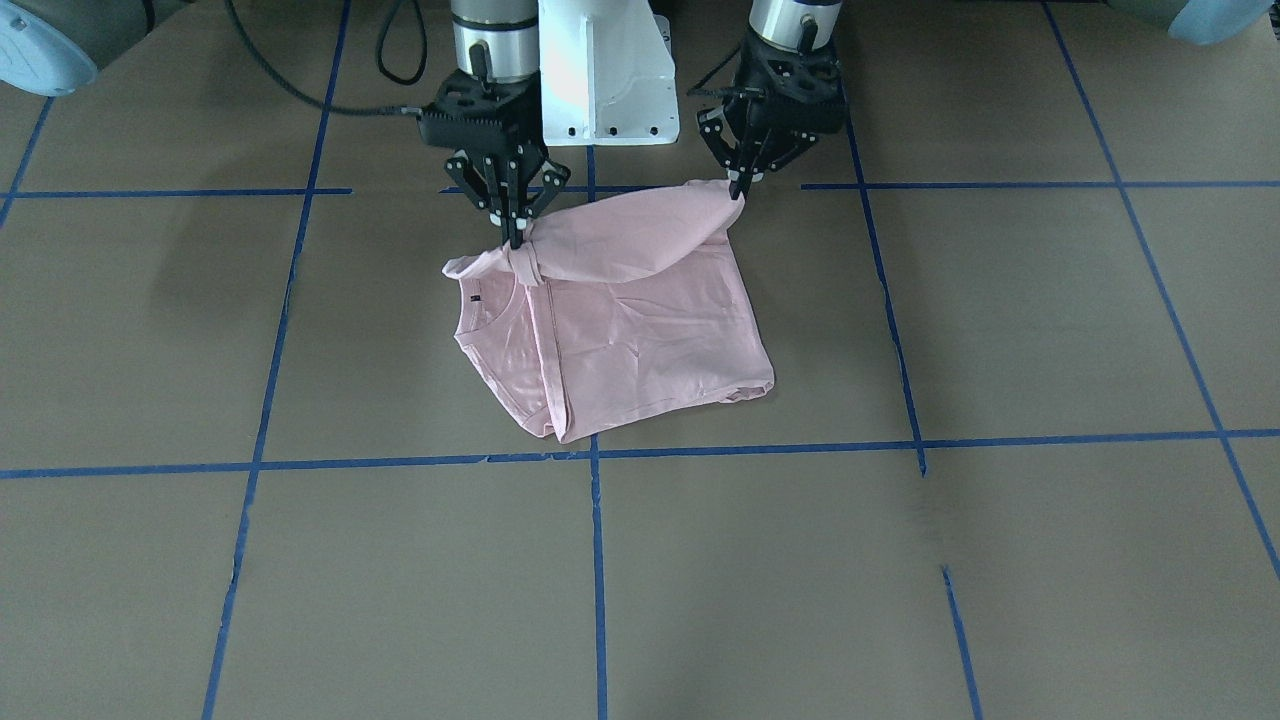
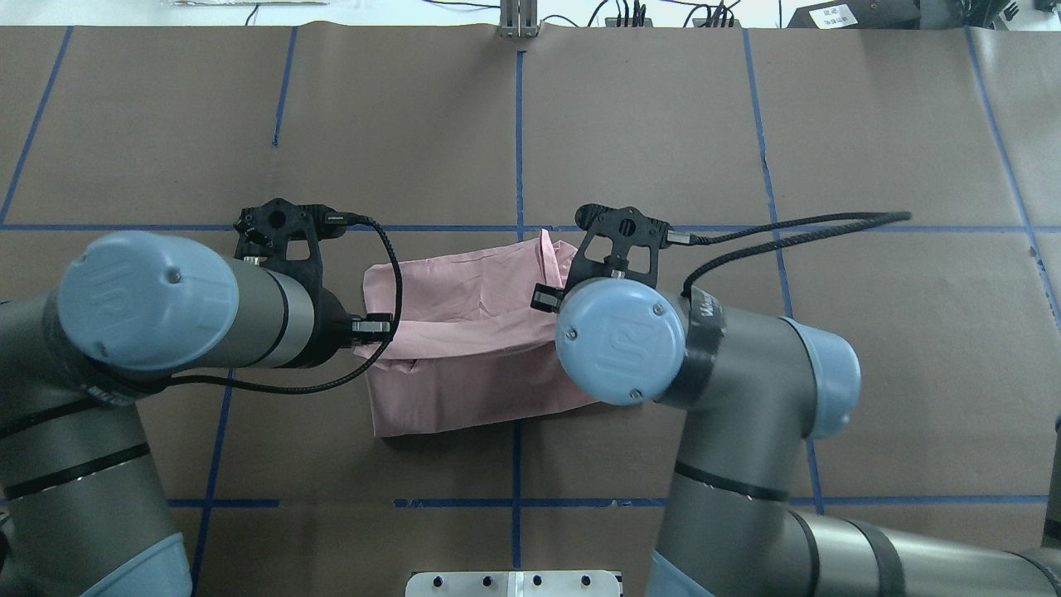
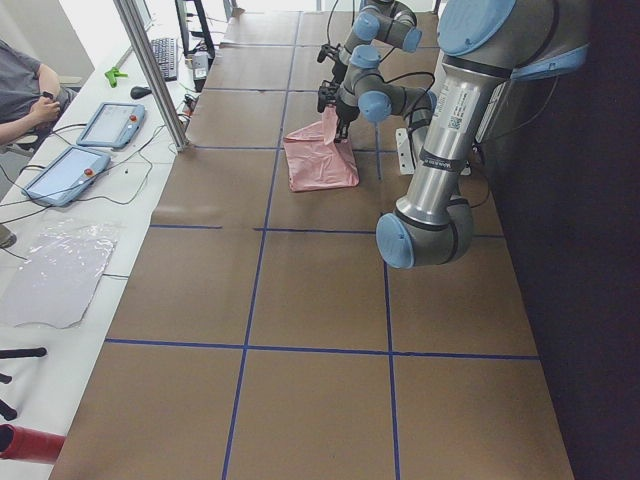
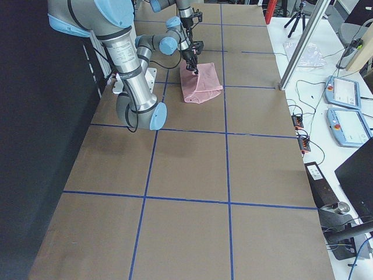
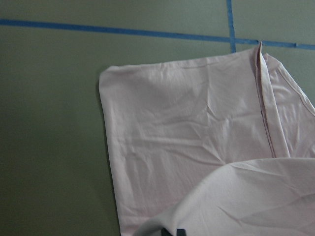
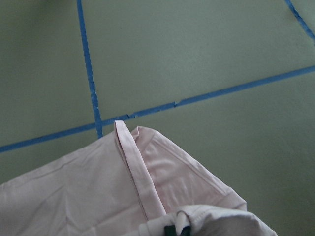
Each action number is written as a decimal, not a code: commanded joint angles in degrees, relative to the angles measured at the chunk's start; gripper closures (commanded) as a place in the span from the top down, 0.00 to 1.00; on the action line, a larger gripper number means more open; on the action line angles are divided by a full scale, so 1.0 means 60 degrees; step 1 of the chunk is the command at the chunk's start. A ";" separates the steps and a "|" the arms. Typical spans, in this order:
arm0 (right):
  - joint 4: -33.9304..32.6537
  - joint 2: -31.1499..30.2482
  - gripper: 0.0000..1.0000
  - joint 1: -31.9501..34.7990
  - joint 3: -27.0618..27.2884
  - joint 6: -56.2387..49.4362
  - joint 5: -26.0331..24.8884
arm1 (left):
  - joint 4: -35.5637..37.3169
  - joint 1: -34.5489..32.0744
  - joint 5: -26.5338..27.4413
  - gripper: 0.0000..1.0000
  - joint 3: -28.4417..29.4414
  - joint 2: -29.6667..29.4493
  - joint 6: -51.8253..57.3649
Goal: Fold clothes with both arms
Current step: 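Lift the near edge with both grippers and fold it away from the robot, then open both grippers and raise both arms away from the folded shirt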
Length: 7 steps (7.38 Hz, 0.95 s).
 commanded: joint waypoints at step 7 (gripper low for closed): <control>0.2728 0.2517 1.00 0.2873 -0.5731 -0.3512 0.2672 | -0.2821 -0.2747 -0.1490 1.00 0.3541 -0.0373 0.3832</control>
